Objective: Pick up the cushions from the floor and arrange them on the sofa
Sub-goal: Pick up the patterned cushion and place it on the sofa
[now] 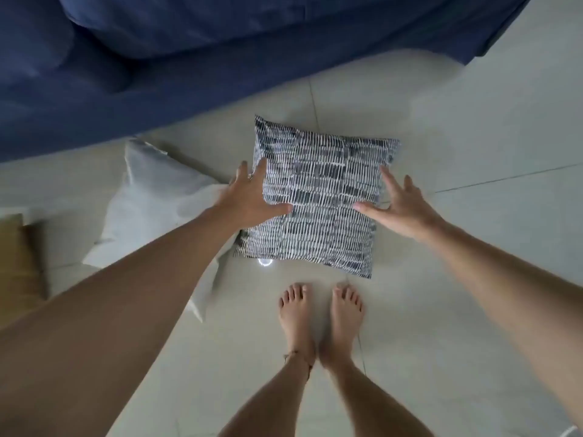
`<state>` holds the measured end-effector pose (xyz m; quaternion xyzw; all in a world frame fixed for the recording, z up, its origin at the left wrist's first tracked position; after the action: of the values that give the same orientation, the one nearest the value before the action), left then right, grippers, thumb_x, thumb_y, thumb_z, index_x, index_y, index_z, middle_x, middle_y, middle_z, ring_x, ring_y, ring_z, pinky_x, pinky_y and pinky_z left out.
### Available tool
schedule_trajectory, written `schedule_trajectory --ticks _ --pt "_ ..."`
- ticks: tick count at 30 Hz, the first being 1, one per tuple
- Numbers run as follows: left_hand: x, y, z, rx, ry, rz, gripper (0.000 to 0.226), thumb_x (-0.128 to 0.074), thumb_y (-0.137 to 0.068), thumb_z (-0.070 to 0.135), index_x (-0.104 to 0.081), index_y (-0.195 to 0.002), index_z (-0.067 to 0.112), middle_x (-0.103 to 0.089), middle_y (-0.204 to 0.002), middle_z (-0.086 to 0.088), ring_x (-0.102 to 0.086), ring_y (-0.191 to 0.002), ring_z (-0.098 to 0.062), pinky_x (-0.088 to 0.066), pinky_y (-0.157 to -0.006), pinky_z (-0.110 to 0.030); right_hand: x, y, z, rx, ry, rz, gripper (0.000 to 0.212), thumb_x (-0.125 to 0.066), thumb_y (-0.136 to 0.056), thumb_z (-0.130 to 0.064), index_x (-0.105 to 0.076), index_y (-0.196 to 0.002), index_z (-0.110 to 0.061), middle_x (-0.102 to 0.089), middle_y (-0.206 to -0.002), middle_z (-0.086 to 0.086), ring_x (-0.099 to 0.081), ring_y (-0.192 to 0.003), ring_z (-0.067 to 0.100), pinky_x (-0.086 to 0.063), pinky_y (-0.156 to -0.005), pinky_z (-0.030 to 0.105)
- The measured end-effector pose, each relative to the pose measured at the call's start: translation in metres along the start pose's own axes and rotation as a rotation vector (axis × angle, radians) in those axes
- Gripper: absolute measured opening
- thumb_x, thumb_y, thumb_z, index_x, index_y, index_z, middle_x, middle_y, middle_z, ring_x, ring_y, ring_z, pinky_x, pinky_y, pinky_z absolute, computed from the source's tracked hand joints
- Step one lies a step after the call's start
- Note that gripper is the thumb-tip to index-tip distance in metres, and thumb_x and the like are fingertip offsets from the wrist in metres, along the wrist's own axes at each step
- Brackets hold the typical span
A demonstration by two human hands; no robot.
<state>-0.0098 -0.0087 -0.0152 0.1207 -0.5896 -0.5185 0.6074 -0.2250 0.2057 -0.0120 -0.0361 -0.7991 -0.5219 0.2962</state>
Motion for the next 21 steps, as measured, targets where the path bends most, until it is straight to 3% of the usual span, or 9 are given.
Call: schedule_trajectory --ticks 6,8,10,12,13,15,18,20,21 --pt "-0.045 -0.064 -0.028 0.142 0.12 -0.084 0.137 -0.066 -0.054 0.087 0.017 -0.156 0.048 0.009 -0.168 -0.022 -0.017 -0.15 -0.053 -0.031 -0.118 -0.061 -0.049 -0.067 0.024 -0.076 -0.109 -0.019 0.122 -0.058 -0.063 -0.088 0.024 -0.148 -0.056 0.008 -0.165 0.029 -0.003 -0.151 0.052 -0.02 -0.115 0.071" --pt "-0.054 -0.079 -0.036 0.122 0.145 -0.115 0.143 -0.069 -0.05 0.085 0.022 -0.154 0.05 0.007 -0.167 -0.027 -0.013 -0.152 -0.052 -0.028 -0.119 -0.061 -0.06 -0.086 0.033 -0.082 -0.144 -0.013 0.126 -0.062 -0.061 -0.088 0.028 -0.144 -0.06 -0.002 -0.166 0.027 -0.019 -0.149 0.05 -0.027 -0.113 0.067" --pt "-0.064 -0.089 -0.041 0.11 0.179 -0.141 0.145 -0.076 -0.053 0.08 0.026 -0.152 0.052 0.004 -0.167 -0.03 -0.02 -0.151 -0.049 -0.031 -0.117 -0.055 -0.069 -0.1 0.041 -0.062 -0.22 -0.005 0.134 -0.064 -0.052 -0.094 0.032 -0.14 -0.062 -0.036 -0.152 0.021 -0.057 -0.114 0.036 -0.048 -0.097 0.056" --pt "-0.071 -0.098 -0.044 0.107 0.22 -0.142 0.146 -0.082 -0.056 0.074 0.03 -0.148 0.055 -0.002 -0.167 -0.028 -0.037 -0.143 -0.048 -0.044 -0.107 -0.048 -0.071 -0.105 0.041 -0.045 -0.306 -0.029 0.14 -0.07 -0.055 -0.089 0.033 -0.144 -0.055 -0.053 -0.126 0.007 -0.052 -0.069 0.016 -0.052 -0.069 0.036" --pt "-0.072 -0.102 -0.045 0.089 0.238 -0.131 0.15 -0.083 -0.052 0.075 0.032 -0.146 0.056 -0.006 -0.168 -0.026 -0.042 -0.14 -0.046 -0.047 -0.104 -0.046 -0.073 -0.107 0.041 -0.034 -0.329 -0.04 0.138 -0.075 -0.063 -0.078 0.031 -0.148 -0.05 -0.054 -0.135 0.01 -0.055 -0.068 0.019 -0.052 -0.065 0.032" --pt "-0.072 -0.107 -0.046 0.046 0.305 -0.112 0.157 -0.086 -0.044 0.076 0.033 -0.145 0.056 -0.008 -0.17 -0.017 -0.049 -0.135 -0.037 -0.045 -0.108 -0.049 -0.074 -0.111 0.04 -0.034 -0.361 -0.044 0.136 -0.08 -0.07 -0.062 0.028 -0.151 -0.046 -0.041 -0.154 0.019 -0.068 -0.093 0.035 -0.057 -0.077 0.038" --pt "-0.069 -0.105 -0.041 -0.008 0.348 -0.088 0.154 -0.092 -0.056 0.061 0.03 -0.15 0.051 -0.033 -0.163 -0.018 -0.066 -0.085 -0.016 -0.056 -0.095 -0.047 -0.069 -0.112 0.038 -0.039 -0.344 -0.013 0.143 -0.082 -0.056 -0.069 0.024 -0.151 -0.051 -0.048 -0.137 0.024 -0.062 -0.075 0.024 -0.054 -0.077 0.038" --pt "-0.067 -0.1 -0.033 -0.056 0.264 -0.008 0.15 -0.086 -0.053 0.072 0.025 -0.152 0.052 -0.07 -0.12 -0.017 -0.067 -0.07 -0.025 -0.057 -0.09 -0.048 -0.064 -0.108 0.033 -0.007 -0.295 0.018 0.14 -0.084 -0.061 -0.06 0.019 -0.154 -0.047 -0.036 -0.149 0.028 -0.058 -0.086 0.023 -0.05 -0.091 0.041" --pt "-0.066 -0.096 -0.029 -0.073 0.245 0.023 0.149 -0.084 -0.051 0.076 0.023 -0.153 0.052 -0.07 -0.103 -0.005 -0.067 -0.069 -0.028 -0.054 -0.093 -0.045 -0.06 -0.105 0.031 0.016 -0.267 0.045 0.138 -0.084 -0.063 -0.055 0.018 -0.156 -0.045 -0.028 -0.157 0.026 -0.057 -0.1 0.026 -0.045 -0.1 0.044"
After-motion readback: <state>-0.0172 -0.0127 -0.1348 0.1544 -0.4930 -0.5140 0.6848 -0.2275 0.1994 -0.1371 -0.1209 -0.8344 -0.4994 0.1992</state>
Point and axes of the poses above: each hand's wrist, its own y-axis away from the middle knuckle, its own x-axis out of the back of the hand, z = x × y, the point moved 2 cm from there along -y, towards the middle knuckle
